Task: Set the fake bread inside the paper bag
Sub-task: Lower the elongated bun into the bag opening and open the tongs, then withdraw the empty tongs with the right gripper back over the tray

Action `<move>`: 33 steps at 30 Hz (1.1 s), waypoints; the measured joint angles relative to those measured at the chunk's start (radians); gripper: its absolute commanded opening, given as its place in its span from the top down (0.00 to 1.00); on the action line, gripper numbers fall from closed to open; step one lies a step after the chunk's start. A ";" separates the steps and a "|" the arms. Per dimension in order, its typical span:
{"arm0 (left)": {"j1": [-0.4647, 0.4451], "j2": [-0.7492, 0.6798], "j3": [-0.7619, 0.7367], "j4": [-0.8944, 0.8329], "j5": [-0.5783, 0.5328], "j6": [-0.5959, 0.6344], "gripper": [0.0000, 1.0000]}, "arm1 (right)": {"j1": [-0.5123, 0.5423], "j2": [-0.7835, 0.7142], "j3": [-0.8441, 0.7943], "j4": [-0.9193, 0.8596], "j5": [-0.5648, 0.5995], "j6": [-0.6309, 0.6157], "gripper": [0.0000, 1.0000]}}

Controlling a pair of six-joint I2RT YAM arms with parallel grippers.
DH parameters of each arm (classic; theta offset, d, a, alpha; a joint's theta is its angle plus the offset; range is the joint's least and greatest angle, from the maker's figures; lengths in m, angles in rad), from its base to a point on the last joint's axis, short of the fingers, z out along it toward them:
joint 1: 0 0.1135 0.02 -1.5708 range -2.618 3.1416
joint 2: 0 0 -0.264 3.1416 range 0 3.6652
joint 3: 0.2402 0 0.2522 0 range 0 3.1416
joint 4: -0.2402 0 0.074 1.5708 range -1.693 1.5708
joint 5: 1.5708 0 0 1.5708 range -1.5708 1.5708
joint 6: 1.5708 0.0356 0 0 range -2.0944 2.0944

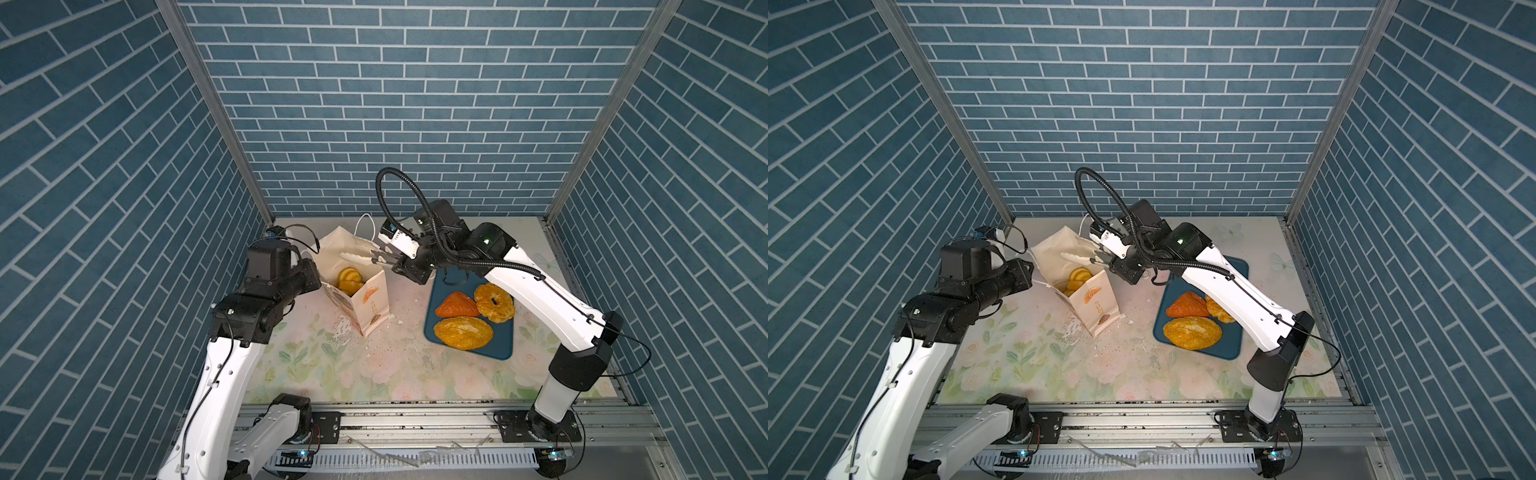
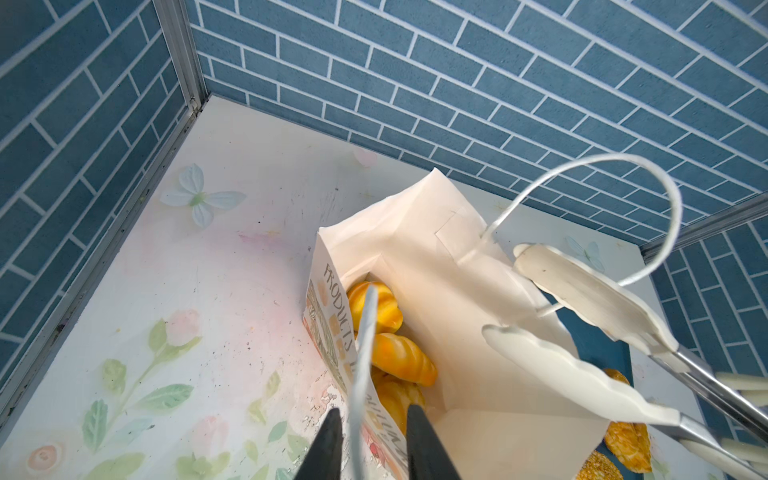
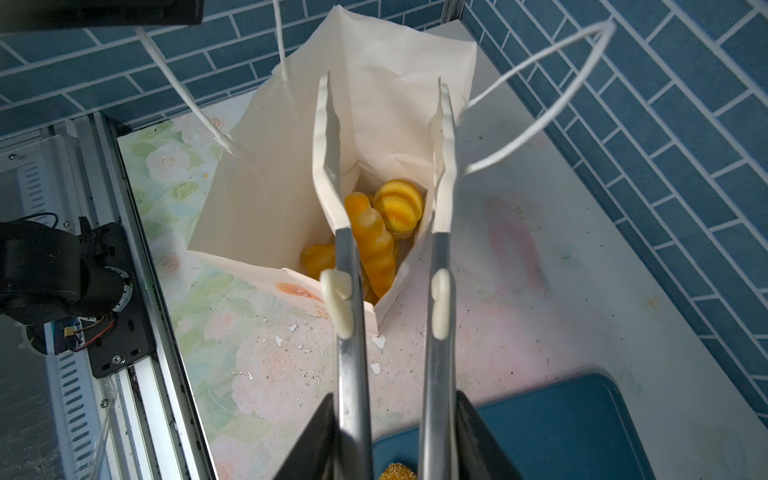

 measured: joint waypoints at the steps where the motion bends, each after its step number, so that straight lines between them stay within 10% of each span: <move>1: 0.000 0.000 0.000 0.000 0.000 0.000 0.71 | 0.000 0.000 0.000 0.000 0.000 0.000 0.56; 23: 0.000 0.003 0.001 0.001 0.016 -0.001 0.63 | -0.016 -0.109 0.000 0.031 0.040 0.000 0.56; 33: 0.000 0.012 0.013 0.002 0.027 0.000 0.63 | -0.232 -0.284 -0.098 0.013 0.140 0.066 0.55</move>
